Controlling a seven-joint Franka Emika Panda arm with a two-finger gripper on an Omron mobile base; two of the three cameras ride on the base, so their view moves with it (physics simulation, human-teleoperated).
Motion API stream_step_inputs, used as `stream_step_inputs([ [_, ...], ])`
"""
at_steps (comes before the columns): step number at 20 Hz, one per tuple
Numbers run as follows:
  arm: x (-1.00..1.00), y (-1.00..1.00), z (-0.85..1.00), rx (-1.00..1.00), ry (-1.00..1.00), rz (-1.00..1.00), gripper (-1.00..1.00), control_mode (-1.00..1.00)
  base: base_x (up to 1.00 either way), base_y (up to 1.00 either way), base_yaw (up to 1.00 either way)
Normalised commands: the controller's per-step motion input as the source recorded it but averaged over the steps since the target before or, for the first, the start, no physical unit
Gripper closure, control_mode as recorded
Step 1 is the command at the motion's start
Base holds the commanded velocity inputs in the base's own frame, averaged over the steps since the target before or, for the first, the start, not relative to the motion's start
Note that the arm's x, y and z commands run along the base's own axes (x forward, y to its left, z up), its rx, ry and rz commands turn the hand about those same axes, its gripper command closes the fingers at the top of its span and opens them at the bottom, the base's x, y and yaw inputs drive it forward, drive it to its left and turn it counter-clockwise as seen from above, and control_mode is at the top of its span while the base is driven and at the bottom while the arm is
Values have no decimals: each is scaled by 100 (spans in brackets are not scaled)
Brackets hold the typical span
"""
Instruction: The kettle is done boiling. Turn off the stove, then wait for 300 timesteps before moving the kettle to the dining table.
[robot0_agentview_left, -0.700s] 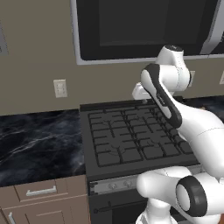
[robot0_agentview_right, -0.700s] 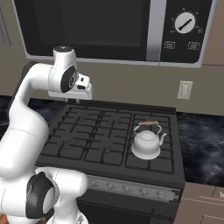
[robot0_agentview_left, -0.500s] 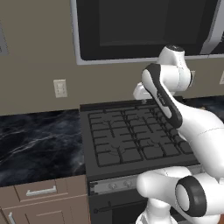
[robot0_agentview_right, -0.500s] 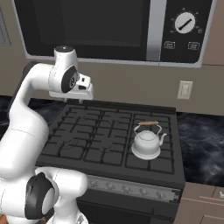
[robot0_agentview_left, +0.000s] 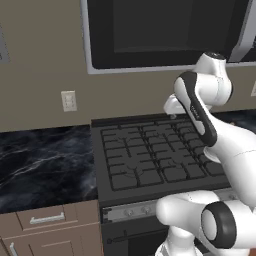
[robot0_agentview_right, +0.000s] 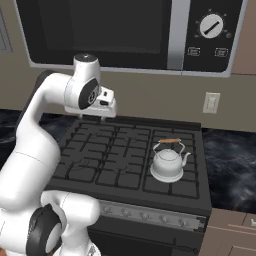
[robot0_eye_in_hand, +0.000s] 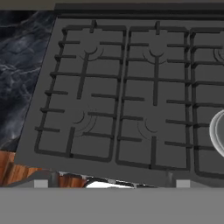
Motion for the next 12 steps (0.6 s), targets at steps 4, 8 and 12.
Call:
stream_step_inputs([
  [4, -20, -37, -2, 2, 0, -2, -100, -100, 0, 0, 0],
  [8, -22, -38, -7, 1, -1, -2, -100, -100, 0, 0, 0],
  [12, -24, -34, -9, 1, -4, -1, -100, -100, 0, 0, 0],
])
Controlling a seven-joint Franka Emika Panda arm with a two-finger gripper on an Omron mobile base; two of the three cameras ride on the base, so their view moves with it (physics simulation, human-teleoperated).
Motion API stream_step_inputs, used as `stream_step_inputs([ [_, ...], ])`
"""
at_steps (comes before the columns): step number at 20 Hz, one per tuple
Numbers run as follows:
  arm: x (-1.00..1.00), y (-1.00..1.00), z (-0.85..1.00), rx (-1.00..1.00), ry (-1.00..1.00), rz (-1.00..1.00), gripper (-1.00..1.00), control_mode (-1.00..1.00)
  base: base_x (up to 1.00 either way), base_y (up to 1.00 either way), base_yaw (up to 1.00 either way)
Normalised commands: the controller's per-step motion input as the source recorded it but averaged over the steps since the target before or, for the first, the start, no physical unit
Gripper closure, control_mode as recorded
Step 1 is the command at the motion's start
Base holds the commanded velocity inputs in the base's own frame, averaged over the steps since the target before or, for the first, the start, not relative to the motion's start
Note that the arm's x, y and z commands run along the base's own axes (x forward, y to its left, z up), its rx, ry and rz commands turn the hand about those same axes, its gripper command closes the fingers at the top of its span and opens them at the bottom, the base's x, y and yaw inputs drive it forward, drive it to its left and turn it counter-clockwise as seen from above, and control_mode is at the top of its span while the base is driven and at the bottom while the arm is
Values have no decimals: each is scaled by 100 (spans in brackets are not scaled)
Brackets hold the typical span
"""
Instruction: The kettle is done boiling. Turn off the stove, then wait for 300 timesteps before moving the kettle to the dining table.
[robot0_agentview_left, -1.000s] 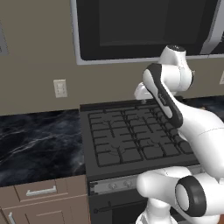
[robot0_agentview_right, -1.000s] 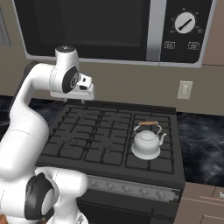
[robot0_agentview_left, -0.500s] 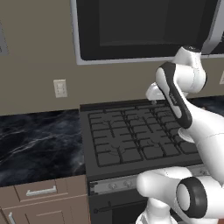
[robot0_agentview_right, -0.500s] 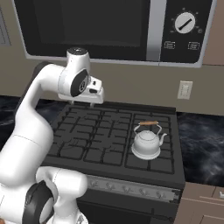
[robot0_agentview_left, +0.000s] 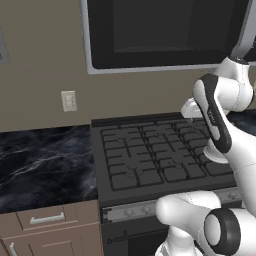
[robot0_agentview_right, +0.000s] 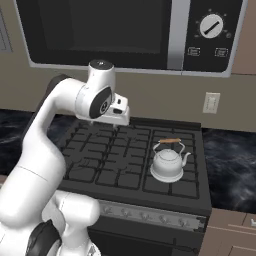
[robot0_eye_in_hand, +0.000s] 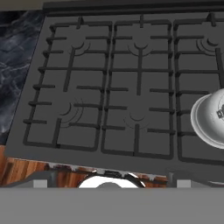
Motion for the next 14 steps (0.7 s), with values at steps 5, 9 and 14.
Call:
stream_step_inputs([
  [5, -27, -37, -10, 1, -10, 0, -100, -100, 0, 0, 0],
  [9, -29, -38, -6, 0, -15, 0, -100, -100, 0, 0, 0],
  [14, -33, -33, -3, 0, -19, 0, -100, -100, 0, 0, 0],
])
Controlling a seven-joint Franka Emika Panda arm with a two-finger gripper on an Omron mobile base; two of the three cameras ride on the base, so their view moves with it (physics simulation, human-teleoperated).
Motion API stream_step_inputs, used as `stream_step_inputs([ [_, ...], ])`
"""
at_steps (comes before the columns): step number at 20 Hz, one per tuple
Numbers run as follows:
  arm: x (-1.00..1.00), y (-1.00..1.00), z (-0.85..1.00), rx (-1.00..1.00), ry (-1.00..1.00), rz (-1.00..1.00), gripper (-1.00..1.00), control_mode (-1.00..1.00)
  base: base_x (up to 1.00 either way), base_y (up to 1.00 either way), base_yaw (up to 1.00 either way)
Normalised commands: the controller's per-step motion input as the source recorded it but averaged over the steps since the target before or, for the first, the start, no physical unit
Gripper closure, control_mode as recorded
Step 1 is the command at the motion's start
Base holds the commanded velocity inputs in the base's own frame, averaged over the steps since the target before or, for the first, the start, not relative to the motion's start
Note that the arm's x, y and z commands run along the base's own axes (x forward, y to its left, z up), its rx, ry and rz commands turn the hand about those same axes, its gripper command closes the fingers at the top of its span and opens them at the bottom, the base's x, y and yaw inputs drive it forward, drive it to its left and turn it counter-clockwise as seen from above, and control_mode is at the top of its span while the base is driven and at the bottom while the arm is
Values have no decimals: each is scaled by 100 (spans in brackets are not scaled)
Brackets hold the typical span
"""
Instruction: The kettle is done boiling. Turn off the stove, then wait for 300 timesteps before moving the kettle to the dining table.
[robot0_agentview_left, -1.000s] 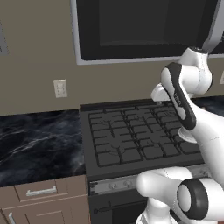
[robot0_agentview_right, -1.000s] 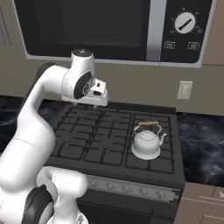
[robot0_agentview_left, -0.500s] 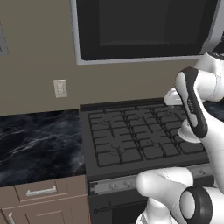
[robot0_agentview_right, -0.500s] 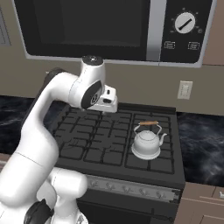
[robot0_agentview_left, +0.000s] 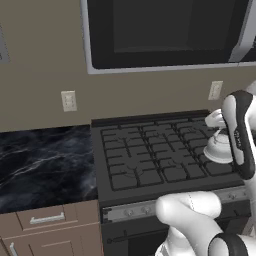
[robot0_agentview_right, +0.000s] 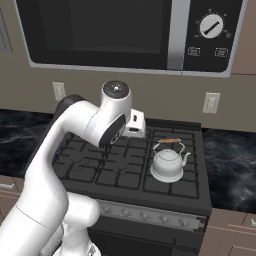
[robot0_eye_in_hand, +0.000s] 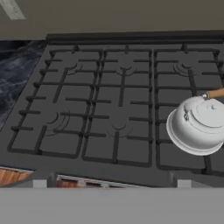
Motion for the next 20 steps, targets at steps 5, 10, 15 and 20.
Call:
stream_step_inputs([
  [5, -33, -30, -1, 0, -19, 0, -100, -100, 0, 0, 0],
  [10, -31, -25, -1, 0, -16, 0, -100, -100, 0, 0, 0],
  [15, -28, -20, -2, 0, -14, 0, -100, -100, 0, 0, 0],
  [20, -27, -22, -1, 0, -13, 0, -100, -100, 0, 0, 0],
])
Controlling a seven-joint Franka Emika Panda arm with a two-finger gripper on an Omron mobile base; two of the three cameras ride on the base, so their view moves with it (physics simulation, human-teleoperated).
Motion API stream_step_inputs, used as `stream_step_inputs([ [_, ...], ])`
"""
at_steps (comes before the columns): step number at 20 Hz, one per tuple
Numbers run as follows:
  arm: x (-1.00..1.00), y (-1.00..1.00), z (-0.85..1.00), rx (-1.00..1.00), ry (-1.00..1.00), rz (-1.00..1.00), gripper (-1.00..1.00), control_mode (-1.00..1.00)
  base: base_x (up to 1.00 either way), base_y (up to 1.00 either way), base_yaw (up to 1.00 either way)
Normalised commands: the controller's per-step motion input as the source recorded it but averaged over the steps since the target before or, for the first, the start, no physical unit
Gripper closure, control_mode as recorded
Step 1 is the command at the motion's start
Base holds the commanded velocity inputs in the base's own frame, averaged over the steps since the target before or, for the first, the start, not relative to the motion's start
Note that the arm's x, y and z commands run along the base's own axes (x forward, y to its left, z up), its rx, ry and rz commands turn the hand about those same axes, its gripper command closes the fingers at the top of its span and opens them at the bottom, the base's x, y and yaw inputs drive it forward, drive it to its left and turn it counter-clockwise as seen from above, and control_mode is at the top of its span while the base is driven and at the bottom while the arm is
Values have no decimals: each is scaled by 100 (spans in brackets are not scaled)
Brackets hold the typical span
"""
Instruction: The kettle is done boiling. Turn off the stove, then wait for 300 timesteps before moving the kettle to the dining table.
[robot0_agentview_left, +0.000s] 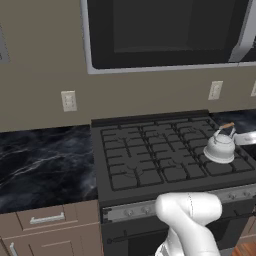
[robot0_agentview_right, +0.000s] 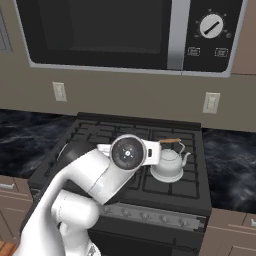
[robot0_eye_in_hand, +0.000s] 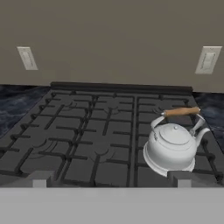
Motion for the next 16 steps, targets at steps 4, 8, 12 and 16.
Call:
stream_step_inputs([
  [4, -29, -21, -2, 0, -14, 0, -100, -100, 0, 0, 0],
  [8, -29, -23, -7, 0, -8, 0, -100, -100, 0, 0, 0],
  [12, -23, -24, -10, 0, -5, 0, -100, -100, 0, 0, 0],
  [16, -18, -23, -17, 0, -3, 0, -100, -100, 0, 0, 0],
])
